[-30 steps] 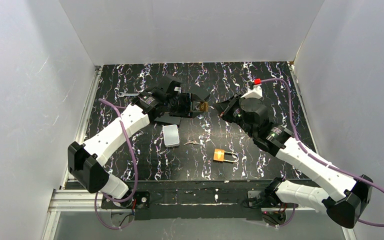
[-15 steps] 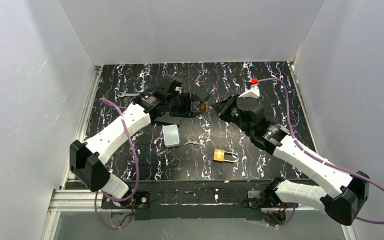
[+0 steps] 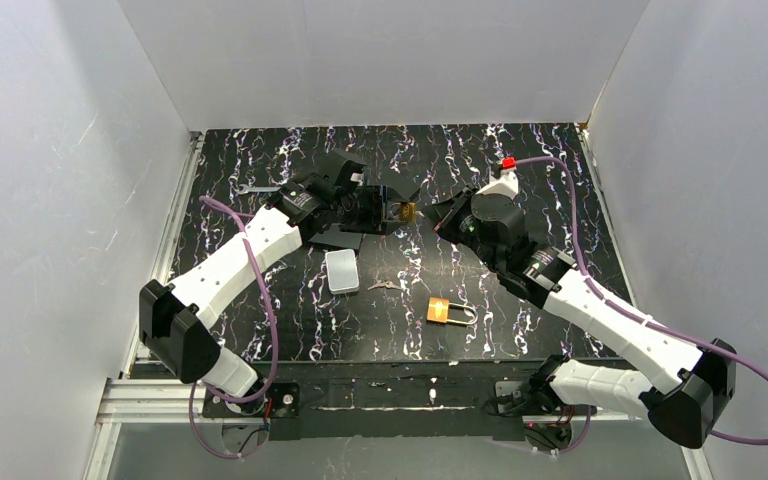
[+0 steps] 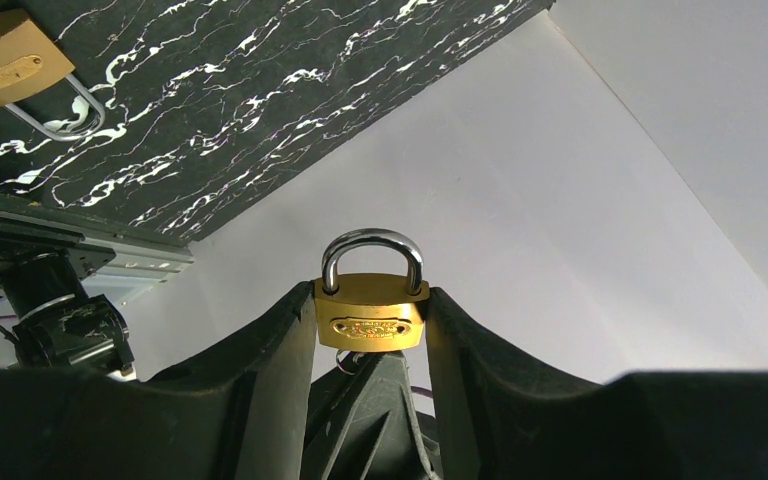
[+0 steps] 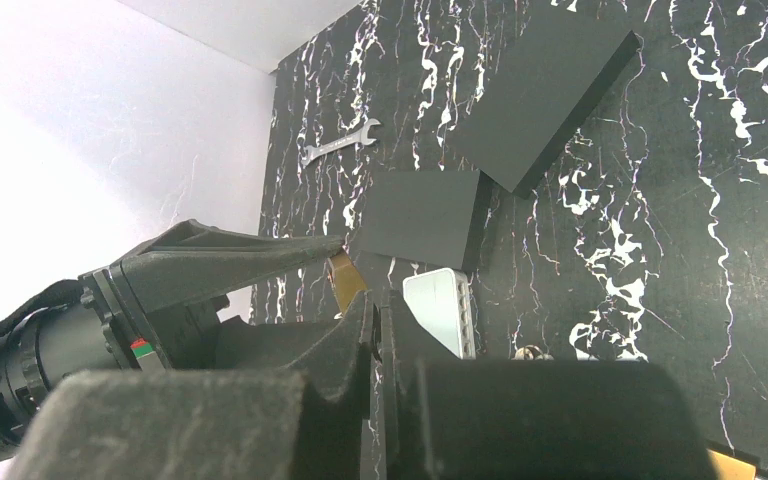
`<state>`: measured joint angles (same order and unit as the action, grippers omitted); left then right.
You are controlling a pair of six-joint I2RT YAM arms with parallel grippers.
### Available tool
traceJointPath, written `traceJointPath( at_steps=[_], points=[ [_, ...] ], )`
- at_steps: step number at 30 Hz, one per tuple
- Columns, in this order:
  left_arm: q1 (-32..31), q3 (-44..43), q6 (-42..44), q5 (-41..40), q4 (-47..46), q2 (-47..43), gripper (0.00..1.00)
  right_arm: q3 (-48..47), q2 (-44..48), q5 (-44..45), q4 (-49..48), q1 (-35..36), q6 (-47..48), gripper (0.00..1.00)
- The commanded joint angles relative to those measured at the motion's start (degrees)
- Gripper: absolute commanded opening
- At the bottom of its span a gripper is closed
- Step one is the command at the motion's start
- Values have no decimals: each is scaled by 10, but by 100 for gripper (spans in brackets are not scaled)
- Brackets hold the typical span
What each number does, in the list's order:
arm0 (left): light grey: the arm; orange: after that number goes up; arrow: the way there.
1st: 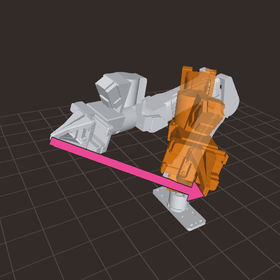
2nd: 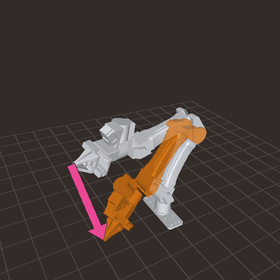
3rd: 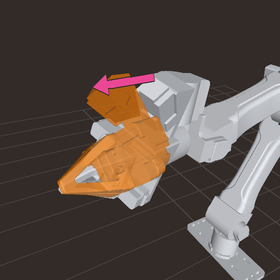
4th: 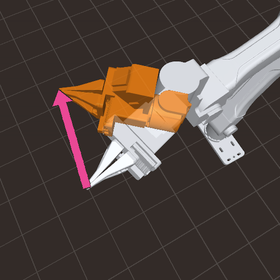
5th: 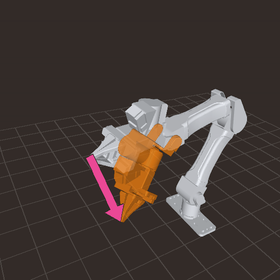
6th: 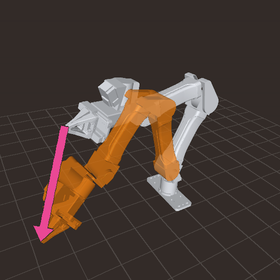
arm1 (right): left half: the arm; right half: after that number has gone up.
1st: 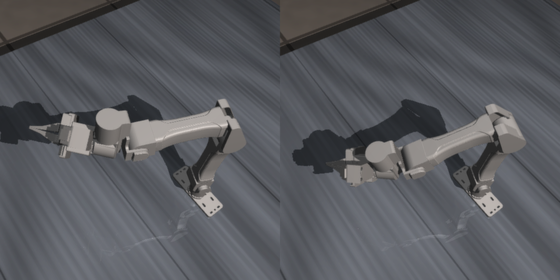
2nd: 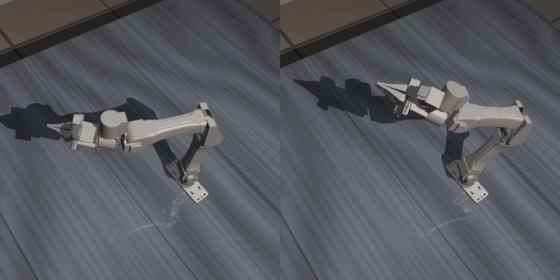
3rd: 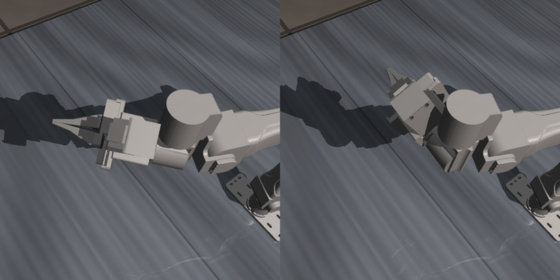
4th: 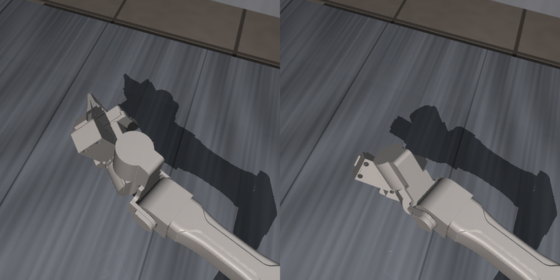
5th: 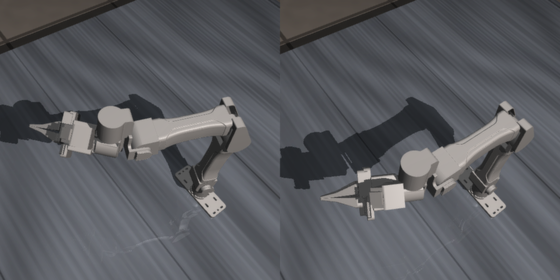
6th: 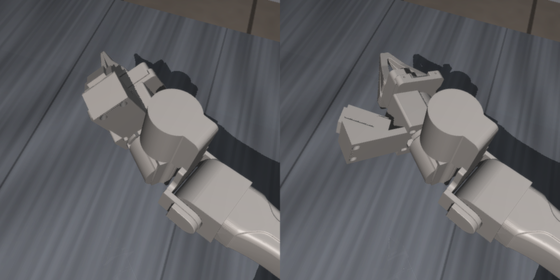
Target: Unlock with the key
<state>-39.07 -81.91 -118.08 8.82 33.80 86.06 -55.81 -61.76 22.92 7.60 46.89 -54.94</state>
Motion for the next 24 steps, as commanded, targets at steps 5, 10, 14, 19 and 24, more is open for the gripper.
traceJointPath(
  at_steps=[5,10,14,19,24],
  points=[
    [-3,-24,-11,14,-12,0,0,-28,-12,20,-6,2,0,1],
    [-3,-29,-9,18,-11,5,0,-34,-20,11,-8,2,1,1],
    [-3,-30,-9,22,-11,7,0,-28,-19,11,-11,2,-1,1],
    [-4,-36,-8,27,-11,14,0,-31,-24,3,-12,2,0,1],
    [-4,-39,-8,27,-11,16,0,-27,-20,9,-10,2,1,1]
  ],
)
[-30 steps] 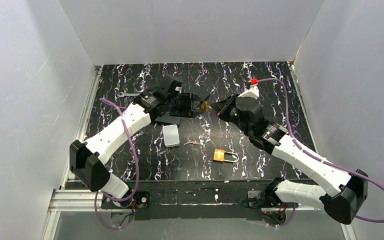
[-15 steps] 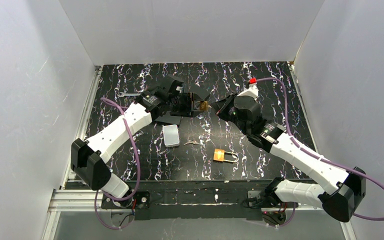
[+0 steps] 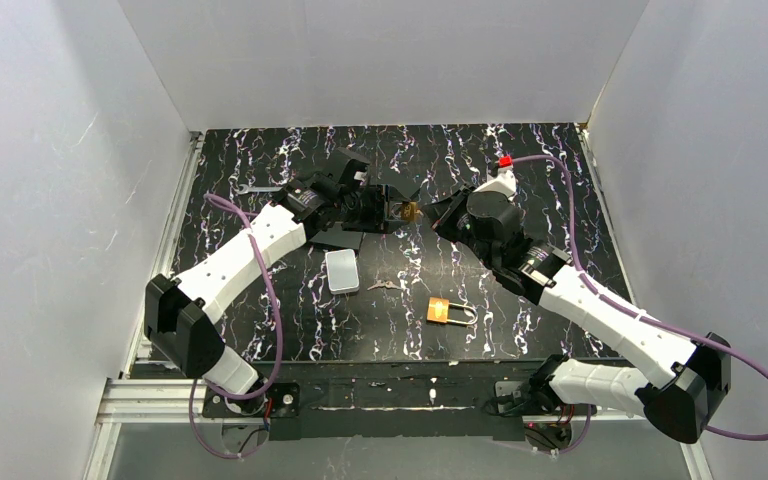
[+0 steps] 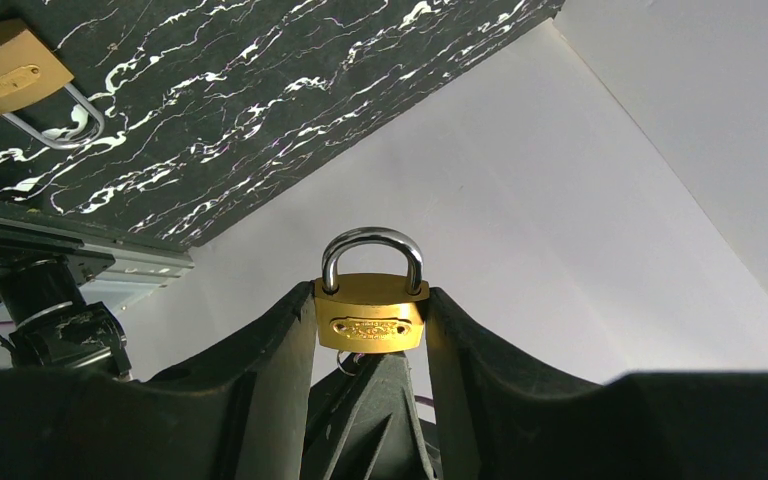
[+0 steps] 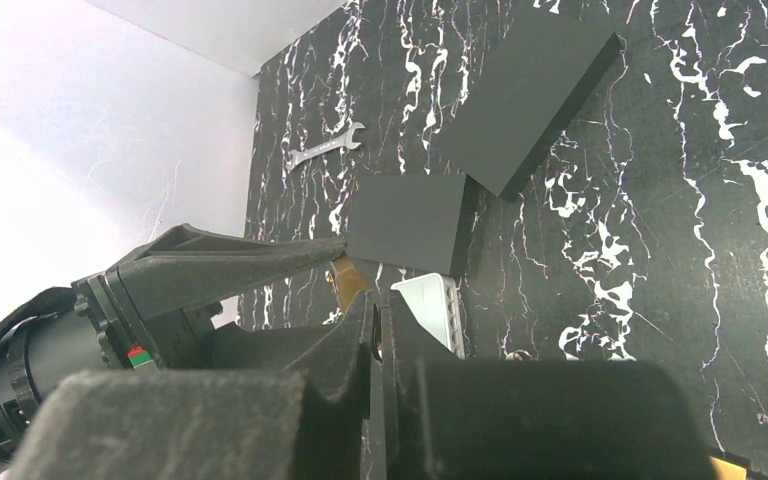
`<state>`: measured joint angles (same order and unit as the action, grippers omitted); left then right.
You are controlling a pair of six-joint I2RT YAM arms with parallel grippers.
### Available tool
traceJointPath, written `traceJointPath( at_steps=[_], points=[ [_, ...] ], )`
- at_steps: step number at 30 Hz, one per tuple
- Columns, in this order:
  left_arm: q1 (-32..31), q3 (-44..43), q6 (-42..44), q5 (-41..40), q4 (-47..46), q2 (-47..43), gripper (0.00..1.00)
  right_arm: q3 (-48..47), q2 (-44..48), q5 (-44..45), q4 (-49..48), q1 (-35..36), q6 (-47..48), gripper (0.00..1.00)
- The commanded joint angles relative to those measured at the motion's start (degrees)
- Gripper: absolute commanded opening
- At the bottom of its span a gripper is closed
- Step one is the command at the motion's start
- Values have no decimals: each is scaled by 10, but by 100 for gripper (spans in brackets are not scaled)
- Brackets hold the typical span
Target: Unlock with the key
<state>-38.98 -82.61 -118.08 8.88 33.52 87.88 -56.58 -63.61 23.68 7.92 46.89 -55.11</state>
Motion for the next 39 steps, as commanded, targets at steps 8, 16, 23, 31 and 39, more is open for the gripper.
traceJointPath(
  at_steps=[8,16,23,31,39],
  points=[
    [-8,-42,-10,31,-8,9,0,-16,-9,-9,-33,2,3,1],
    [-10,-56,-4,34,-8,22,0,-12,-9,1,-38,2,4,1],
    [-10,-50,-7,34,-8,18,0,-6,0,8,-39,1,4,1],
    [-12,-67,-15,46,-8,23,0,7,-1,1,-74,2,1,1],
    [-20,-87,-14,50,-9,35,0,-2,-19,-14,-96,2,-5,1]
  ],
)
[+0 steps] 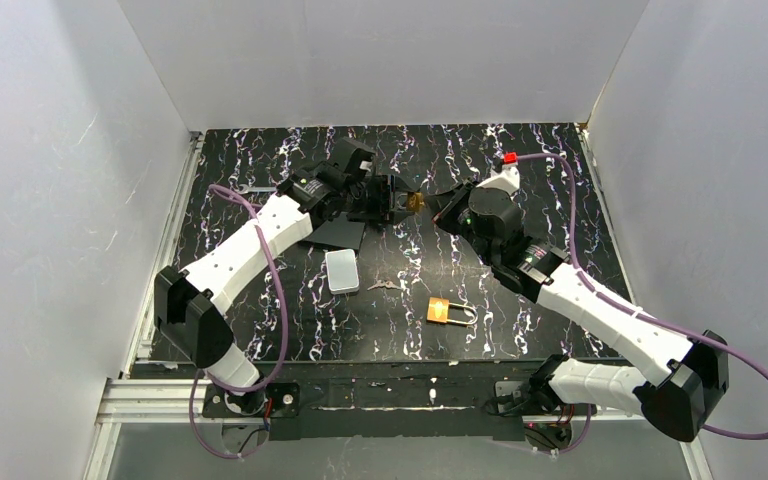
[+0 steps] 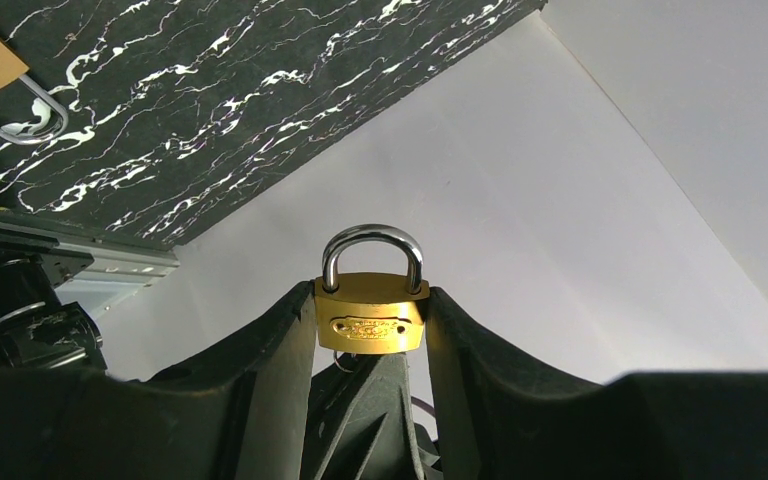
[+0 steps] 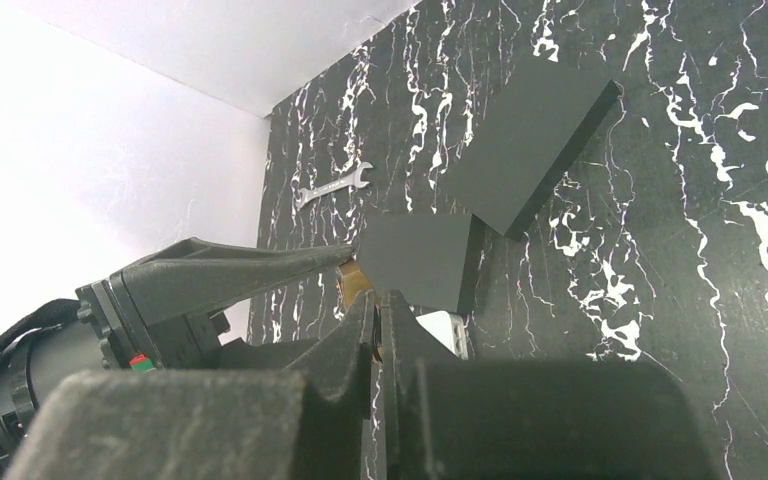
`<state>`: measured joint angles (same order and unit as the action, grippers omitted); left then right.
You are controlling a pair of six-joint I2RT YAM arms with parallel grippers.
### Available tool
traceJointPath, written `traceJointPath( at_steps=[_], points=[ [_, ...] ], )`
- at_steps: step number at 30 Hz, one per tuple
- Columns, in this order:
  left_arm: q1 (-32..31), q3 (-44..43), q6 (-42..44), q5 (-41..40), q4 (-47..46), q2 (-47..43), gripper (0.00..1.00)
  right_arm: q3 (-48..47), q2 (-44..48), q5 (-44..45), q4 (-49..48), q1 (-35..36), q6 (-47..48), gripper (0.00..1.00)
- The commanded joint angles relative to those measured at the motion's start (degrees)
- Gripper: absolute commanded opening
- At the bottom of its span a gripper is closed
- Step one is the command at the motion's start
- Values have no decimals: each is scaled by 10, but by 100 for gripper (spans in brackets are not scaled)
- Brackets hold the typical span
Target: Unlock with the key
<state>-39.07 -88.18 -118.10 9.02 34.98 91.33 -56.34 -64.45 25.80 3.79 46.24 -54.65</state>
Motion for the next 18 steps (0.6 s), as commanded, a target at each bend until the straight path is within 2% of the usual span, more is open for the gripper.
traceJointPath(
  at_steps=[1,18],
  points=[
    [-20,-32,-15,49,-24,1,0,-3,-12,-37,-58,9,-13,1],
    [-37,-105,0,67,-39,54,0,15,-19,-91,-119,9,-16,1]
  ],
)
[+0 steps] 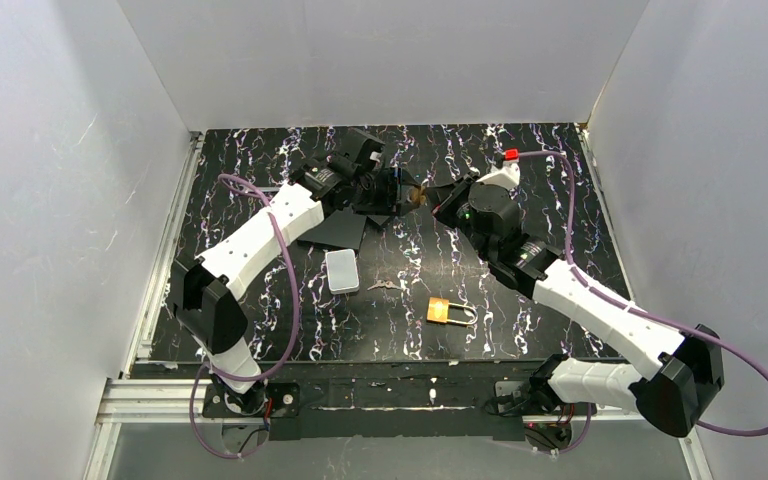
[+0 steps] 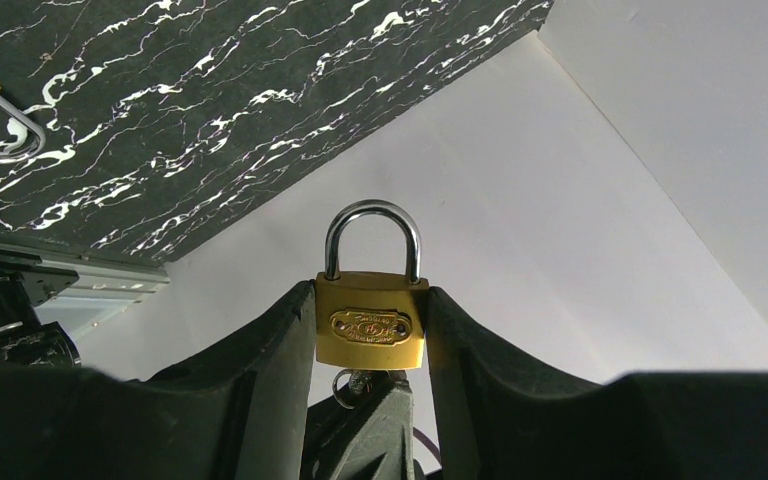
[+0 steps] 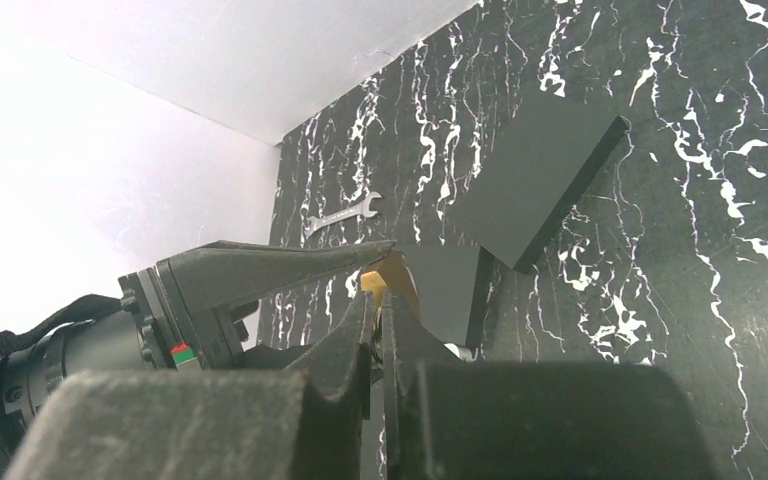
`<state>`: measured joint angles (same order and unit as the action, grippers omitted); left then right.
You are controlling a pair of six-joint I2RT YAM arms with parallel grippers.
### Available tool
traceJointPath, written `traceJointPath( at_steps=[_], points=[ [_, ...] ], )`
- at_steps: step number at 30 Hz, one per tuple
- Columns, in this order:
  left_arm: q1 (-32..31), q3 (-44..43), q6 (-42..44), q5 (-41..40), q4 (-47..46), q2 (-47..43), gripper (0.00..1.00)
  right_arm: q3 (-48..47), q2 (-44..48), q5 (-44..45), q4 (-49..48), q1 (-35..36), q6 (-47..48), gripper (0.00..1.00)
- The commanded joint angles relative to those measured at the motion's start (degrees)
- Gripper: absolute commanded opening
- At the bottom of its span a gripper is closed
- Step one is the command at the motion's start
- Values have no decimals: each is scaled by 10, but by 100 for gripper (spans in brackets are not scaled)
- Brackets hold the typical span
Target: Unlock with the key
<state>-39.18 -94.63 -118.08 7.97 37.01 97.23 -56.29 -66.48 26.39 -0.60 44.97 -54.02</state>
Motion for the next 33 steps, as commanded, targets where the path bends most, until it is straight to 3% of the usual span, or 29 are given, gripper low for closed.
traceJointPath(
  at_steps=[1,9,19,28,33],
  points=[
    [-37,-41,-1,78,-61,-5,0,20,5,-97,-84,21,-22,1],
    [-40,-23,0,64,-77,-20,0,22,28,-90,-76,20,-3,4],
    [-30,74,-5,26,-97,-70,0,-37,59,-76,74,15,37,48],
    [-25,103,7,11,-80,-88,0,-95,76,-27,197,15,86,51],
    [-25,113,18,-1,-60,-104,0,-175,24,-21,301,15,123,53]
  ],
)
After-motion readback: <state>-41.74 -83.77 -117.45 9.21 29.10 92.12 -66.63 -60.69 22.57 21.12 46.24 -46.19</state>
